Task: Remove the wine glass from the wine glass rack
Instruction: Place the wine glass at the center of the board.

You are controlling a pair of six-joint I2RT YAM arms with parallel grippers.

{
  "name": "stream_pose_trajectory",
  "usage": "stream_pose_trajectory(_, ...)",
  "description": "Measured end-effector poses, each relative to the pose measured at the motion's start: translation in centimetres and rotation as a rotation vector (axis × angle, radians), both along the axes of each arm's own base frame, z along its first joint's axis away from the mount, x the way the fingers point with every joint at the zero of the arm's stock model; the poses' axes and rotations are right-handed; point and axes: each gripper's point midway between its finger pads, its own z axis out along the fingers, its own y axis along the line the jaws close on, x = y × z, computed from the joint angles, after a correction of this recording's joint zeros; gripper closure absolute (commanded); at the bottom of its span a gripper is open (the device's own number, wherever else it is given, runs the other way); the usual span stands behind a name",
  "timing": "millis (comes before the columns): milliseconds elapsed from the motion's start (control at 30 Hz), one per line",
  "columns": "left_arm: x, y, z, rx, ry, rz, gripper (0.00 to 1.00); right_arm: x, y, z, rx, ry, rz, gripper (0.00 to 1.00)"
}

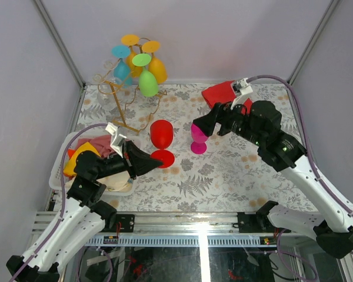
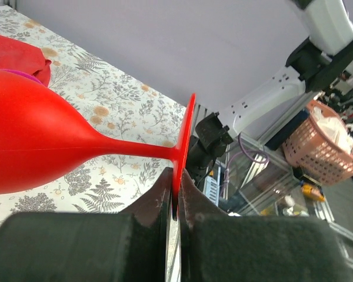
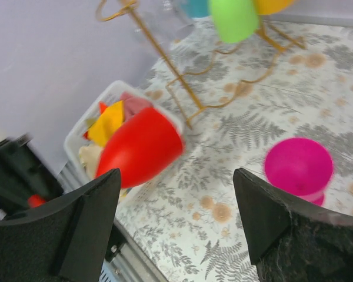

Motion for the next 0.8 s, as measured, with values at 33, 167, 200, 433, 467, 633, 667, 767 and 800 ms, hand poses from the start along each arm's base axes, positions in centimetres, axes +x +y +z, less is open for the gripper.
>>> stream_pose_trajectory(33,-0.2,0.0,-0.1,0.008,-0.019,-0.012,1.00,0.6,-0.6,-0.3,-0.003,0.020,-0.021,0.16)
stream_pose_trajectory(167,-0.9,-0.1,-0.5,0.034,-0.085,-0.057,1.00,3.5,-2.9,-2.0,0.028,0.136,-0.094,0.16)
stream_pose_trajectory(200,-1.0,-0.1,-0.6,0.041,-0.104,-0.069,1.00,4.0,-3.2,-2.5,0.040,0.164,-0.096,0.16)
stream_pose_trajectory(433,-1.9,-0.2,-1.1,0.076,-0.245,-0.130,1.00,2.2,-0.8,-3.1,0.123,0.268,0.100,0.16)
stream_pose_trajectory(467,-2.0,-0.2,-1.1,0.081,-0.263,-0.138,1.00,1.9,-0.4,-2.8,0.136,0.268,0.129,0.16)
stream_pose_trajectory(633,-2.5,-0.2,-1.9,0.112,-0.324,-0.183,1.00,0.7,0.7,-1.4,0.184,0.253,0.243,0.15)
stream_pose_trajectory(667,-2.6,-0.2,-2.2,0.119,-0.331,-0.192,1.00,0.4,0.8,-1.2,0.191,0.249,0.261,0.15)
stream_pose_trajectory(767,-2.8,-0.2,-2.7,0.135,-0.355,-0.216,1.00,-0.1,1.2,-0.7,0.208,0.247,0.310,0.15)
stream_pose_trajectory(800,-2.9,-0.2,-2.8,0.140,-0.365,-0.224,1.00,-0.3,1.4,-0.6,0.213,0.248,0.328,0.15)
